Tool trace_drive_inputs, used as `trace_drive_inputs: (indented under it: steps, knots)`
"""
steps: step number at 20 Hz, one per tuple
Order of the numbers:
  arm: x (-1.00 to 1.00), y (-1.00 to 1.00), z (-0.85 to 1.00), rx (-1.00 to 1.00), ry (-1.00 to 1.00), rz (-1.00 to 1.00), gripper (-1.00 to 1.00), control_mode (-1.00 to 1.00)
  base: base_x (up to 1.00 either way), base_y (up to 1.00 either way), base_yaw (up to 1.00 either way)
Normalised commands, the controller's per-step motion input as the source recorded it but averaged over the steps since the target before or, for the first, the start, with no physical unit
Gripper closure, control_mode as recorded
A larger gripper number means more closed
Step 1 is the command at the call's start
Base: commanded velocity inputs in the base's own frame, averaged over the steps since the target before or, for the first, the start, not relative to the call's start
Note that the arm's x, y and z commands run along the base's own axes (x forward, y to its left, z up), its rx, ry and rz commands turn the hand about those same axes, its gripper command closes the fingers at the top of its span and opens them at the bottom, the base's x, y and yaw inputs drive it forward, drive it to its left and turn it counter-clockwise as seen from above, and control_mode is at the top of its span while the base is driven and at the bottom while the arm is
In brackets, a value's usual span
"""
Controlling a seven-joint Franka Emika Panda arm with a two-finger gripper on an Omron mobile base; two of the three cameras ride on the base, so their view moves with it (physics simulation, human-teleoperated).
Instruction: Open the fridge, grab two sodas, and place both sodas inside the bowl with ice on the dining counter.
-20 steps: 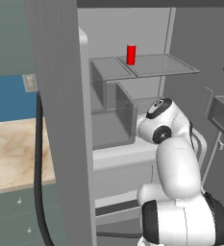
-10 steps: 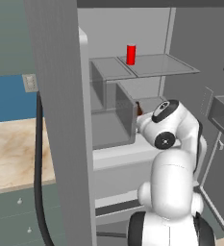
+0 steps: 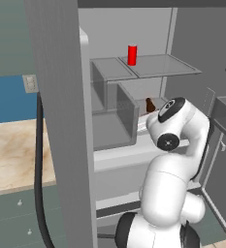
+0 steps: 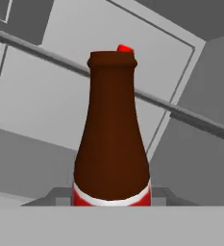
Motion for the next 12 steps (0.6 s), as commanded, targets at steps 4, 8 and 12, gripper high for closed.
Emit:
trace_drive_inputs:
  steps: [4,8,12]
  knots:
    - [-0.45,0.0,0.99,0.06,0.3,-0.09,1.0,-1.0,0.0,0.0,0.0]
    - [-0.48,0.0,0.58,0.09,0.18,-0.09,1.0,-1.0,0.0,0.0,0.0]
    - [-0.55,0.03,0.0,0.0,-0.01,-0.01,1.0,-1.0,0.0,0.0,0.0]
